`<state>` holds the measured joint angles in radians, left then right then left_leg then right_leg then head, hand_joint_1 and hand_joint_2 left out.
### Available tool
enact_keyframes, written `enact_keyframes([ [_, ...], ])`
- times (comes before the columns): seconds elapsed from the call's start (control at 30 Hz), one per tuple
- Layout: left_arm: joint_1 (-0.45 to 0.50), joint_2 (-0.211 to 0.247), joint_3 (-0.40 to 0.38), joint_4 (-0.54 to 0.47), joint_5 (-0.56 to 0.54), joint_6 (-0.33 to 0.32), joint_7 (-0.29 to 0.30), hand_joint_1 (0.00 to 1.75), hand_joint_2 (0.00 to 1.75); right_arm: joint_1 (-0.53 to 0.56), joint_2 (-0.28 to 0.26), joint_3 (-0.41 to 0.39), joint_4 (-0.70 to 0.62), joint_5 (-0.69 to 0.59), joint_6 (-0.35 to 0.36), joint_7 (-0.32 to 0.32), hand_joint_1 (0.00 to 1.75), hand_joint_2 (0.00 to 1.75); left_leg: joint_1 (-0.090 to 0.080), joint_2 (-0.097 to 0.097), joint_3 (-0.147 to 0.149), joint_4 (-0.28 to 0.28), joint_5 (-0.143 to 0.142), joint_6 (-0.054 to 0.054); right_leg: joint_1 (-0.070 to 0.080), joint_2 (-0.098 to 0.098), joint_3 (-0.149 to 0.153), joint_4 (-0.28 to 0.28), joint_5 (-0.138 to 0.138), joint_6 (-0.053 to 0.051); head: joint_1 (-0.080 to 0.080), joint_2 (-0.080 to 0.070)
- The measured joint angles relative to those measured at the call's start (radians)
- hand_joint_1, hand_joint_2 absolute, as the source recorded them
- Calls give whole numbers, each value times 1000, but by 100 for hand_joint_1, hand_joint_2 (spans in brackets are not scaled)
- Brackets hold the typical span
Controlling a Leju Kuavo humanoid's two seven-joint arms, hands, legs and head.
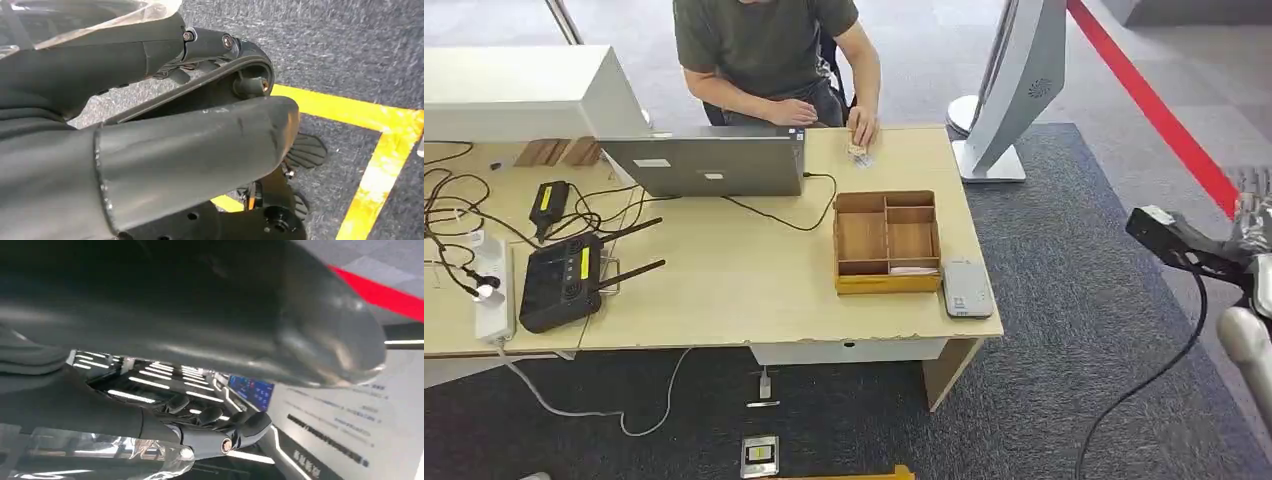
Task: Pass the card to the sensor for recognition and then transmit it.
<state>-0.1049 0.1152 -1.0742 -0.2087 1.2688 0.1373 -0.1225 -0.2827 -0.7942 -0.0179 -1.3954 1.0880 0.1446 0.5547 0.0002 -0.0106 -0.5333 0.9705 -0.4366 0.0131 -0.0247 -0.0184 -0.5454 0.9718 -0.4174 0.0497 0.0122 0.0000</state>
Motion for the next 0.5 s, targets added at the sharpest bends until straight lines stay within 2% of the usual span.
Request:
enact_keyframes([
  [0.23, -1, 1, 0, 0, -3, -13, -3, 0, 0, 119, -6, -183, -58, 8, 19, -30, 0, 0, 0, 3, 0, 0, 1, 0, 0, 0, 0, 0, 0, 0, 0, 0],
  [0.33, -2, 1, 0, 0, -3, -15, -3, 0, 0, 126, -2, -212, -58, 8, 16, -42, 0, 0, 0, 4, 1, 0, 0, 0, 0, 2, -1, 0, 0, -1, 0, 0],
  [0.5, -2, 0, 1, 0, 5, -9, -6, 0, 0, 209, 41, -293, -21, -11, -80, -77, 0, 0, 0, 4, -1, 0, 0, 0, 0, 2, -2, 0, 0, 0, 0, 0],
])
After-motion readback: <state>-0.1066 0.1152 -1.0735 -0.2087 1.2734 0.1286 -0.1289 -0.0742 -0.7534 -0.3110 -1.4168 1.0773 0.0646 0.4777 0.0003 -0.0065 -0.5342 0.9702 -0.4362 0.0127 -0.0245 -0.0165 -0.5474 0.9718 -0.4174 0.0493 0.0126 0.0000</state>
